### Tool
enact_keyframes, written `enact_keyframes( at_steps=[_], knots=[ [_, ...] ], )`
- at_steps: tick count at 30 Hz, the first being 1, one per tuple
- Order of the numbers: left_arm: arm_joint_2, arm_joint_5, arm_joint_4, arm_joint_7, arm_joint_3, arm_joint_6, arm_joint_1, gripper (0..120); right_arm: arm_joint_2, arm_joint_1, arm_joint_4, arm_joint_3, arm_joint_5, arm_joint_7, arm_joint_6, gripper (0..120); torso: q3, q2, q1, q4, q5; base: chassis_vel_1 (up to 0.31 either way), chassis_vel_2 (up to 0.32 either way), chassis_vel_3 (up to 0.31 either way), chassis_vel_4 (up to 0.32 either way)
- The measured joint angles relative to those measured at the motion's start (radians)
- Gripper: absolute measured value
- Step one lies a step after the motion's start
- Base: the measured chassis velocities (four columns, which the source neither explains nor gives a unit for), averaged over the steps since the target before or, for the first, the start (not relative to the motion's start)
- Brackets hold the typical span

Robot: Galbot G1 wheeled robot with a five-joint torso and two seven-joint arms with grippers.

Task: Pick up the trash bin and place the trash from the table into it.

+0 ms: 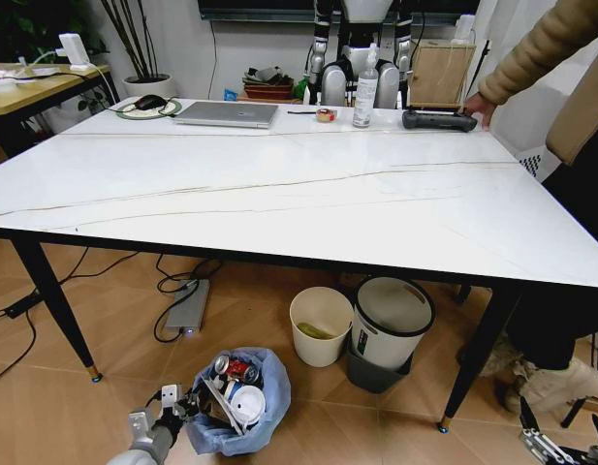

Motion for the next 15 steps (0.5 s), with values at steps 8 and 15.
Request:
enact_keyframes(
  at_steps=[8, 15],
  knots=[
    [-0.007, -0.007, 0.024, 0.007, -0.001, -0.011, -0.004, 0, 0.0, 0.0, 0.0, 0.0, 0.0, 0.0, 0.0, 100, 0.0, 0.001, 0.0, 0.0, 0.0, 0.0, 0.0, 0.0, 0.0],
    [-0.007, -0.011, 0.025, 0.008, -0.003, -0.012, -0.003, 0, 0.0, 0.0, 0.0, 0.0, 0.0, 0.0, 0.0, 100, 0.001, 0.001, 0.0, 0.0, 0.0, 0.0, 0.0, 0.0, 0.0]
  ],
)
